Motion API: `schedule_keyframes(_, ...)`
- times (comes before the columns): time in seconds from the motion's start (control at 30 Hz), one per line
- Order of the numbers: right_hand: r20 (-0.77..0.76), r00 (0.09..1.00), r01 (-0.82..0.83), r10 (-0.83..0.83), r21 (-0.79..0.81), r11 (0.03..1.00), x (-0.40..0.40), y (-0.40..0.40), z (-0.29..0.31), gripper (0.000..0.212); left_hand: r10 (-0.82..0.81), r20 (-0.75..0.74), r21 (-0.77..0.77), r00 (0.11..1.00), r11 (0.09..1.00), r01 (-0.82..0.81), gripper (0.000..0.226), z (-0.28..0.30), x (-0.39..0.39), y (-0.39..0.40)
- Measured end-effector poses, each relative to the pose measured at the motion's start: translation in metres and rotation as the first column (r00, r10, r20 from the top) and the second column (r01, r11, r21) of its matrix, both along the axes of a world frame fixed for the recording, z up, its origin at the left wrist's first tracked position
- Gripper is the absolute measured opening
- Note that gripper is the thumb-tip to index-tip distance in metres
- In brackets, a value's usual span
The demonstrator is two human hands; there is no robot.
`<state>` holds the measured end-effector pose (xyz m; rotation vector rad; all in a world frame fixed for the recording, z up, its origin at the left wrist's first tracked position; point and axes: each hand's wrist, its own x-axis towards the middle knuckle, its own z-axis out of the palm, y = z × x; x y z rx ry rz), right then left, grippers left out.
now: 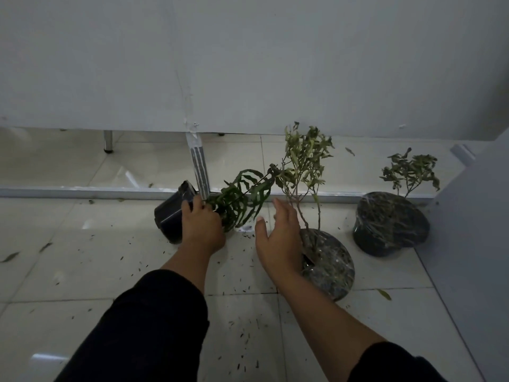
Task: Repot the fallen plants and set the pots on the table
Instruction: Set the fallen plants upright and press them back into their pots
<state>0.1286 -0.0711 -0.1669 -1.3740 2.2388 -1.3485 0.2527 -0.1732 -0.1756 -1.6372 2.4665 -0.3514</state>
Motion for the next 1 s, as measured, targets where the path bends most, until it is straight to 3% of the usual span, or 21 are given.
schedule_keyframes(0.1, -0.087, 0.995, -0.061, 0.050, -0.126, 0.990, -0.001, -0.001, 0.008, 0.028, -0.021, -0.128, -0.001, 0.992, 1.000, 0.021, 0.038, 0.007, -0.011, -0.001)
schedule_keyframes(0.2, -0.271, 0.953, -0.176, 0.139, -0.117, 0.977, -0.007, -0.011, 0.018, 0.026, -0.078, -0.322, -0.062, 0.944, 0.996, 0.061, 0.036, 0.018, -0.027, -0.006)
schedule_keyframes(0.37, -0.609, 0.791, -0.164, 0.063, -0.113, 0.980, -0.032, -0.043, 0.038, 0.023, -0.205, -0.700, -0.170, 0.684, 0.978, 0.119, 0.032, 0.032, -0.058, -0.014)
schedule_keyframes(0.5, -0.776, 0.630, -0.005, 0.019, 0.020, 1.000, -0.053, -0.058, 0.046, 0.033, -0.075, -0.874, 0.099, 0.480, 0.940, 0.326, 0.070, 0.024, -0.076, -0.022)
schedule_keyframes(0.57, -0.813, 0.581, 0.035, 0.043, 0.078, 0.996, -0.060, -0.059, 0.045, 0.036, -0.045, -0.866, 0.178, 0.497, 0.903, 0.391, 0.079, 0.016, -0.082, -0.025)
schedule_keyframes(0.67, -0.824, 0.564, 0.096, 0.044, 0.119, 0.988, -0.068, -0.058, 0.042, 0.034, -0.018, -0.802, 0.219, 0.597, 0.921, 0.321, 0.074, 0.007, -0.090, -0.024)
schedule_keyframes(0.83, -0.840, 0.543, 0.148, -0.005, 0.089, 0.985, -0.076, -0.061, 0.045, 0.025, -0.153, -0.673, 0.046, 0.724, 0.968, 0.248, 0.031, 0.018, -0.092, -0.021)
schedule_keyframes(1.0, -0.824, 0.565, 0.173, -0.049, 0.060, 0.983, -0.084, -0.057, 0.051, 0.017, -0.223, -0.635, -0.037, 0.740, 0.965, 0.260, 0.032, 0.021, -0.082, -0.023)
